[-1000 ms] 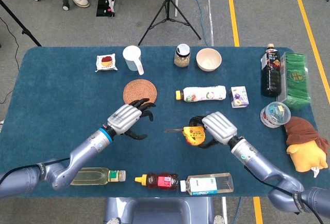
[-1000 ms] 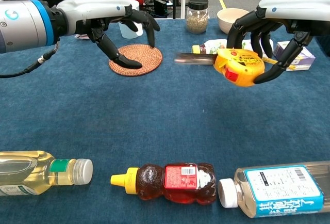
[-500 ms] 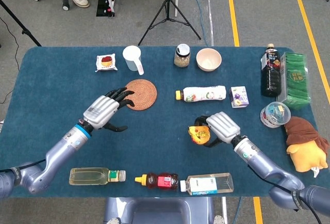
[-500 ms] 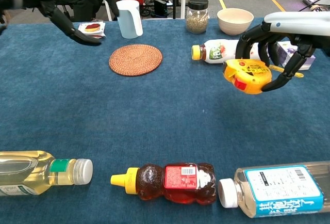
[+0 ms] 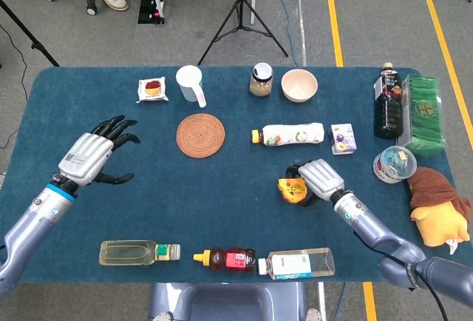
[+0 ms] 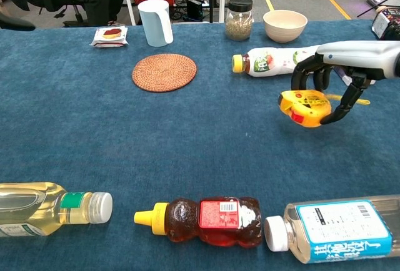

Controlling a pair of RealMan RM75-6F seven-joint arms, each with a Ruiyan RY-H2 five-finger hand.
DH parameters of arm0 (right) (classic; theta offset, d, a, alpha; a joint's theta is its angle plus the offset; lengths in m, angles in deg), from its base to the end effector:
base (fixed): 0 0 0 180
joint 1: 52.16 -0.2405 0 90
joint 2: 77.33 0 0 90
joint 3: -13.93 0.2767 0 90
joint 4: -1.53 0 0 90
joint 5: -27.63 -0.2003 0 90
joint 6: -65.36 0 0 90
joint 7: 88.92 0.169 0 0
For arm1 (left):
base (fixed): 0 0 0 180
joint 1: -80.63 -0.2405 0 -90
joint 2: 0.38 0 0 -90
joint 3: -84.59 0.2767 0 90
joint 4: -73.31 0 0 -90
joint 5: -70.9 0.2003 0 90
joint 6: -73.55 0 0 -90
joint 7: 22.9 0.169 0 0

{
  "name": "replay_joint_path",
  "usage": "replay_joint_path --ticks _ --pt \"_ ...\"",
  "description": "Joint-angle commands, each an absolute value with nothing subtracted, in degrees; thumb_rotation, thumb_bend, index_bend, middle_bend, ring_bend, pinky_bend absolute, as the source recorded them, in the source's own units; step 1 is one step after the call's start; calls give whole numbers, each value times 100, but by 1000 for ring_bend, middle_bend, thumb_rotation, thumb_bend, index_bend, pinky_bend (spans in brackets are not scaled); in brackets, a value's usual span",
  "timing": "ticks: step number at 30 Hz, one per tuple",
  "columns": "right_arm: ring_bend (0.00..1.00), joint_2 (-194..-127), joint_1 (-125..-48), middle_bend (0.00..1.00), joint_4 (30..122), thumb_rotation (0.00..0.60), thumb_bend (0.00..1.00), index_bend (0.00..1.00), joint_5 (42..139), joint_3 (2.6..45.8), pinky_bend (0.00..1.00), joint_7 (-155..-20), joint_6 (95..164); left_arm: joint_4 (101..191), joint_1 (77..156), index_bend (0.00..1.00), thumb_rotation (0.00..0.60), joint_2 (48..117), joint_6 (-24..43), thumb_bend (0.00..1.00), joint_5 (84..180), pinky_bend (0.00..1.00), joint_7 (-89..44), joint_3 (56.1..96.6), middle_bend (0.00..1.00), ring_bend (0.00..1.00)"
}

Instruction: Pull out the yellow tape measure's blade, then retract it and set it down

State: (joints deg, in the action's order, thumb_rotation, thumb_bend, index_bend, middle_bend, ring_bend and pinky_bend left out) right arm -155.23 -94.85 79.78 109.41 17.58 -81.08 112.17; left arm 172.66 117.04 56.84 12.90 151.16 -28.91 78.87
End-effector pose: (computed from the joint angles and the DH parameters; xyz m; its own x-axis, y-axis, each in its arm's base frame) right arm -0.2076 -0.3836 0.0248 0.4732 -0.3828 0.7934 -0.8447 -0.4528 0.2853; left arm -0.1868 0.3524 0.1538 0.3831 0.1874 0.9045 0.8701 -0.4019 -0.2853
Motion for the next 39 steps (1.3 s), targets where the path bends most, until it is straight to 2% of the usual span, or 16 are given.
replay_joint_path --ticks 1,7,12,14,17,21,25,28,31,39 --pt "251 -15549 -9506 274 7928 600 188 260 10888 1759 273 -8100 11135 17201 11594 268 560 5629 1223 174 15224 111 -2975 7978 112 0" --pt "147 -15413 -9543 140 8085 600 151 67 10823 1765 159 -8157 11014 17135 11458 268 564 5533 1235 174 15267 110 -3093 8050 112 0" --pt "141 -15125 -9486 146 8409 600 141 54 10739 1864 162 -8138 11139 17094 11338 268 562 5470 1157 173 15241 111 -3090 8063 113 0" --pt "169 -15041 -9432 190 8499 600 133 101 10706 1911 200 -8179 11271 17102 11288 272 574 5440 1127 174 15198 110 -3012 8068 112 0" --pt "274 -14863 -9273 276 8696 600 147 218 10601 2018 294 -8244 11599 17095 11146 370 591 5401 969 177 15089 133 -2722 8078 137 11" --pt "512 -14752 -8969 444 8755 600 234 435 10606 2138 487 -8248 12266 17047 10910 500 598 5414 704 203 14960 172 -2373 8120 256 86" --pt "624 -14603 -8563 548 8609 600 301 538 10526 2171 600 -8192 12861 16896 10530 579 599 5464 334 247 14746 235 -2199 8195 348 188" --pt "633 -14312 -8335 585 8800 600 308 561 10495 2095 612 -8319 13028 16763 10261 643 600 5529 46 319 14661 267 -2132 8237 433 241" --pt "629 -14090 -8158 593 8970 600 310 565 10390 2053 599 -8556 13137 16663 10072 688 600 5573 -166 338 14623 267 -2075 8247 487 282" --pt "591 -13613 -7482 564 9642 600 311 553 10147 1860 554 -8903 13641 16673 9508 701 599 5624 -805 294 14783 267 -2091 8352 500 300"
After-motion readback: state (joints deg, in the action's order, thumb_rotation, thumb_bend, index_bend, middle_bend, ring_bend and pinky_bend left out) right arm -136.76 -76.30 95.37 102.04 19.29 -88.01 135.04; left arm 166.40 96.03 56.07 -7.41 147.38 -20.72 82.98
